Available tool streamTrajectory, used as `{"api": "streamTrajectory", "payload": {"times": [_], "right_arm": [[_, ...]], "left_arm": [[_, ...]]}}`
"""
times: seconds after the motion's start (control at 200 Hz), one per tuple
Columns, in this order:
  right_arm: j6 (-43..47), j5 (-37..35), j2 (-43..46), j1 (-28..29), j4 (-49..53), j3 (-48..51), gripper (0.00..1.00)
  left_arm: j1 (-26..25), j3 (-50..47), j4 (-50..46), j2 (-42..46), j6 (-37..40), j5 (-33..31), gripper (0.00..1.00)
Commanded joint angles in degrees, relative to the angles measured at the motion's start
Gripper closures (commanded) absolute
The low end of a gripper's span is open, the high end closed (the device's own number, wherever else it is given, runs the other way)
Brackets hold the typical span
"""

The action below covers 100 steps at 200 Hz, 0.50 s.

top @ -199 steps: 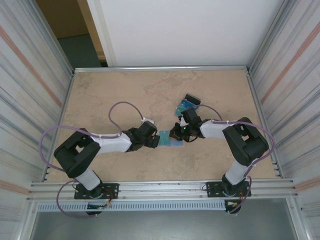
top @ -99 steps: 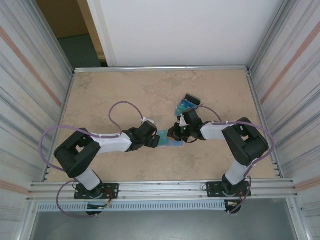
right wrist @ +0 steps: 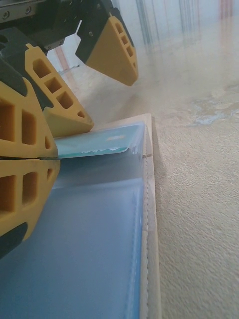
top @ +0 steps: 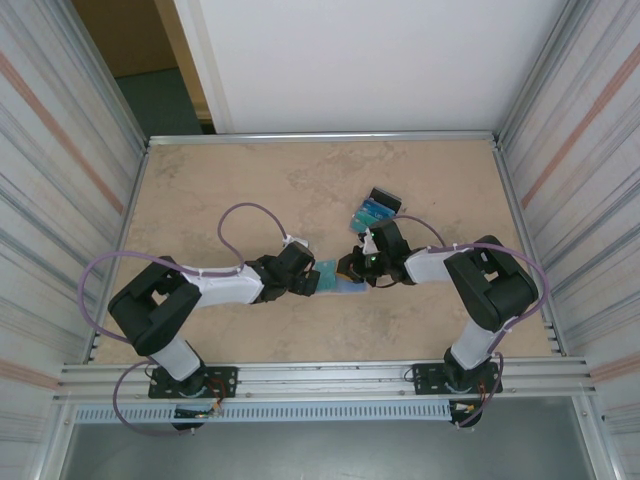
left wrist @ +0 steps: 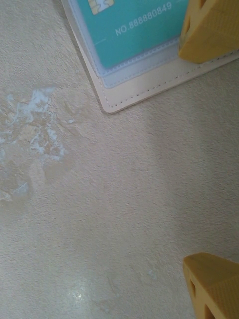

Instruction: Take the credit cards out of the card holder

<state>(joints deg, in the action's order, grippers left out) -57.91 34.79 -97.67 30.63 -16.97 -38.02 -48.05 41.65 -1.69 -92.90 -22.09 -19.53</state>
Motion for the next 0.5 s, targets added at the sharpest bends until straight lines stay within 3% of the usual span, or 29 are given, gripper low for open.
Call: {"api": "streamTrajectory", "payload": {"times": [0.0,0.496], "right_arm": [[-0.89,1.38,-0.25,-0.62,-1.64,0.64,0.93],[3.86,-0.43,-0.33,-0.66,4.40,-0.83,0.96]], "left_arm": [[-0.37,-0.44,-4.22,-2.02,0.47,-1.34,0.01],[-0.32,2.00,-5.49,2.09,0.13,-1.29,0.01]]}}
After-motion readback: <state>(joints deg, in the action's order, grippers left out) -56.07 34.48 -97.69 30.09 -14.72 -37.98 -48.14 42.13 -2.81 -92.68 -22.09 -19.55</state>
